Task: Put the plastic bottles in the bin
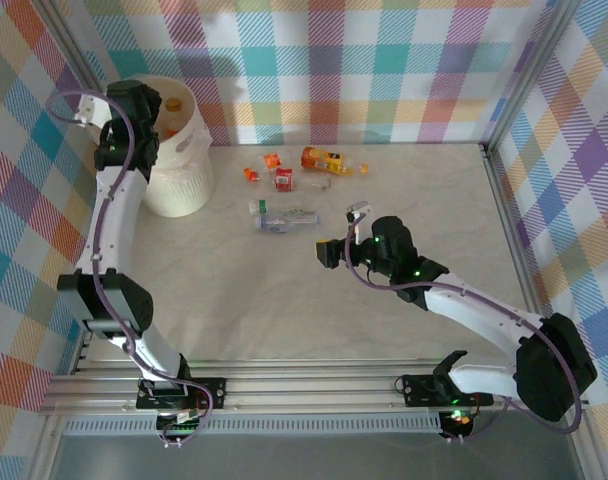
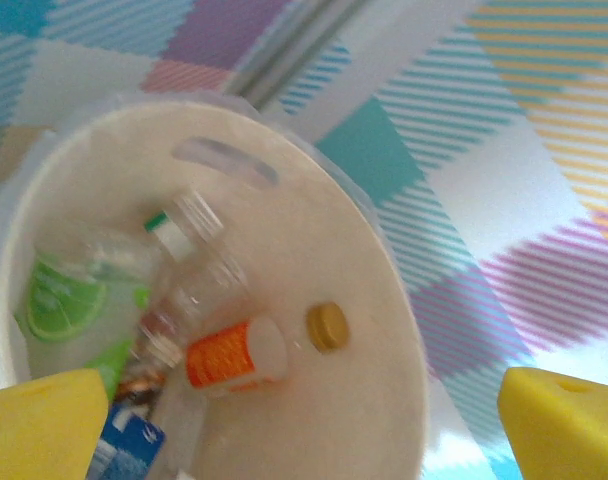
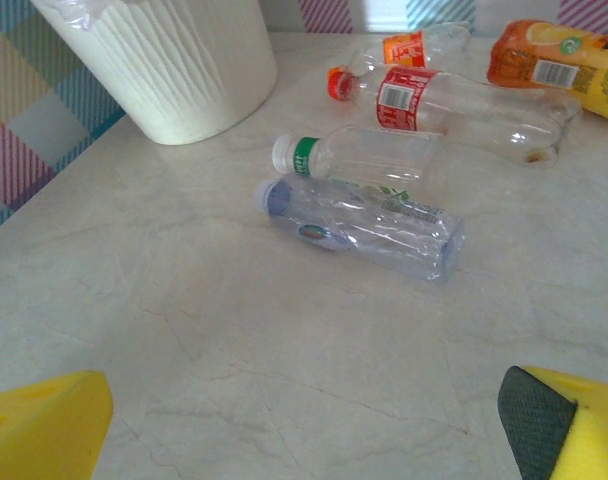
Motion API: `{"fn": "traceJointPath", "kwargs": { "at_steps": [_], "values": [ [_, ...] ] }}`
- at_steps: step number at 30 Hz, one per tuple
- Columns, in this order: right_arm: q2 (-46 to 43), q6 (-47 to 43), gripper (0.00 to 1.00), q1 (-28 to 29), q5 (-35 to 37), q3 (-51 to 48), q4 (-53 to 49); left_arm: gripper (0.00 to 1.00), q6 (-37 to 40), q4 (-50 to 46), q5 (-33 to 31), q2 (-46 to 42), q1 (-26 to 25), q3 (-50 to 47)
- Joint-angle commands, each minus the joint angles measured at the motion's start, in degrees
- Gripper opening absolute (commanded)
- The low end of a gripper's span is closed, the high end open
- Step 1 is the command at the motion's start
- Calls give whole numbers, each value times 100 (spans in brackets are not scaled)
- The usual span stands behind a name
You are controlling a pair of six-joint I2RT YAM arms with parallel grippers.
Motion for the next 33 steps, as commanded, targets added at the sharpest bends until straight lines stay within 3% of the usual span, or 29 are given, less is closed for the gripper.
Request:
{"fn": "traceJointPath", "kwargs": {
  "at_steps": [1, 9, 15, 21, 25, 27, 30, 33],
  "values": [
    [27, 256, 100, 5, 336, 143, 166, 100, 285, 845, 574, -564, -231, -687],
    [127, 596, 100, 6, 967, 141, 7, 100, 655, 1521, 1793, -1363, -716, -1816],
    [298, 1030, 100, 6, 1429, 151, -113, 100, 1394, 1694, 2354, -1784, -1369, -2392],
    [465, 1042, 100, -3, 1140, 282, -211, 100, 1795, 2177, 3529, -1623, -1797, -2913],
    [459, 1089, 100, -3, 1179, 263, -203, 100, 2524, 1728, 4233, -1027, -2125, -2731],
    [432, 1081, 100, -3, 1189, 257, -229, 100, 3029, 1203, 4248, -632, -2304, -2466],
    [375, 1039, 100, -2, 1200, 256, -323, 100, 3532, 812, 3590, -161, -2563, -2334],
    [282, 1034, 100, -3, 1261, 214, -397, 100, 3741, 522, 3673, 364, -2567, -2205]
  ]
}}
